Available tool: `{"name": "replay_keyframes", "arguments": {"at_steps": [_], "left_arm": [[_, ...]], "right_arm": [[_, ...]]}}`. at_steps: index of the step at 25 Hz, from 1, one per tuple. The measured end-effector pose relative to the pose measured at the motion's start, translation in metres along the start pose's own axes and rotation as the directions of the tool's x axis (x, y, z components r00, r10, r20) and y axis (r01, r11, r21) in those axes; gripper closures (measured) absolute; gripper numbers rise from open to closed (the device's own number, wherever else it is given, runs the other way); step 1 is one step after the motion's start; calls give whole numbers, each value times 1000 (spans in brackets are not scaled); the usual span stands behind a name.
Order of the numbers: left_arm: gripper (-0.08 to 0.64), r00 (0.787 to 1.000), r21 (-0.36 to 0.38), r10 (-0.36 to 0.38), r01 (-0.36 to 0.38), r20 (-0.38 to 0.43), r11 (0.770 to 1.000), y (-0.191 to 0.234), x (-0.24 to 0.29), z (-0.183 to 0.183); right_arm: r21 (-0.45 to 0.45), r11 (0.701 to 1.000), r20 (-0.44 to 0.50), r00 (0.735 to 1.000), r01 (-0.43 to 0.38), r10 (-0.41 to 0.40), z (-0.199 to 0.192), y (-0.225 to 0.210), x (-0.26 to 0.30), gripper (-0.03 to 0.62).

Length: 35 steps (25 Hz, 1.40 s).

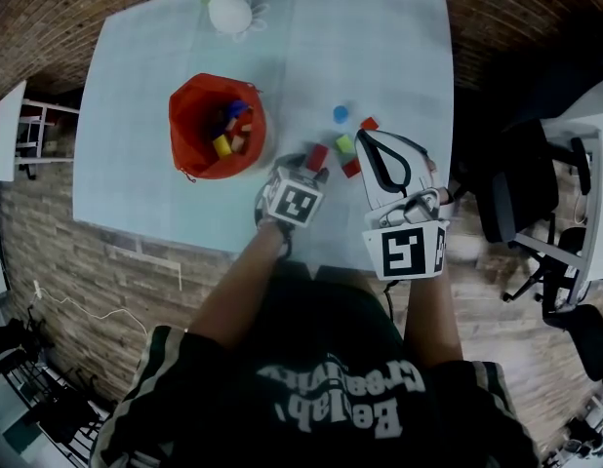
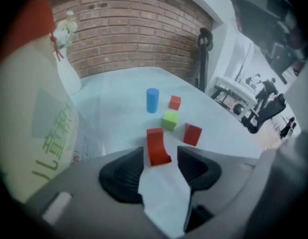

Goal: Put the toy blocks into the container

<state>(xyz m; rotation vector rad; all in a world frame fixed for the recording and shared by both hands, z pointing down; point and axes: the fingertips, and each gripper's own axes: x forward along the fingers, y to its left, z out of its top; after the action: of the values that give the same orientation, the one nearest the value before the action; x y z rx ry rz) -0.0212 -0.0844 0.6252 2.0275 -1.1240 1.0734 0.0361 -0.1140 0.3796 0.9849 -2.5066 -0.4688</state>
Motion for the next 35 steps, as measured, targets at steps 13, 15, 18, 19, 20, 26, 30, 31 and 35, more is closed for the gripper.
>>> {"name": "replay_keyframes", "arguments": {"at_steps": [13, 15, 18, 19, 20, 26, 30, 31, 35], "left_arm": [[382, 998, -26, 53, -53, -31, 998, 9, 23, -9], [413, 997, -16, 68, -68, -36, 998, 13, 21, -9], [413, 997, -8, 65, -65, -40, 998, 11, 22, -9], [413, 997, -3, 61, -61, -43, 998, 10, 22, -10], [413, 997, 9, 61, -61, -46, 998, 8, 22, -10], [413, 995, 117, 100, -100, 5, 988, 6, 4, 11], [413, 986, 211, 133, -151, 101, 966, 2, -28, 40], [413, 982, 234, 135, -163, 131, 959, -1, -38, 49], [413, 963, 281, 147, -210, 227, 936, -10, -78, 77]], "right_arm": [[5, 1000, -10, 1000, -24, 24, -12, -2, 3, 584], [3, 1000, -10, 1000, -26, 26, -12, -2, 4, 586], [1, 1000, -10, 1000, -29, 29, -12, -3, 4, 586], [0, 1000, -11, 999, -30, 30, -12, -3, 3, 586], [-1, 1000, -11, 999, -30, 30, -12, -3, 3, 586], [1, 1000, 2, 1000, -15, 15, -8, -8, -2, 586], [8, 1000, 18, 1000, -10, 10, 1, -11, -9, 586], [5, 1000, 22, 1000, -9, 9, 4, -12, -11, 586], [2, 1000, 39, 999, -5, 5, 14, -16, -21, 586]]}}
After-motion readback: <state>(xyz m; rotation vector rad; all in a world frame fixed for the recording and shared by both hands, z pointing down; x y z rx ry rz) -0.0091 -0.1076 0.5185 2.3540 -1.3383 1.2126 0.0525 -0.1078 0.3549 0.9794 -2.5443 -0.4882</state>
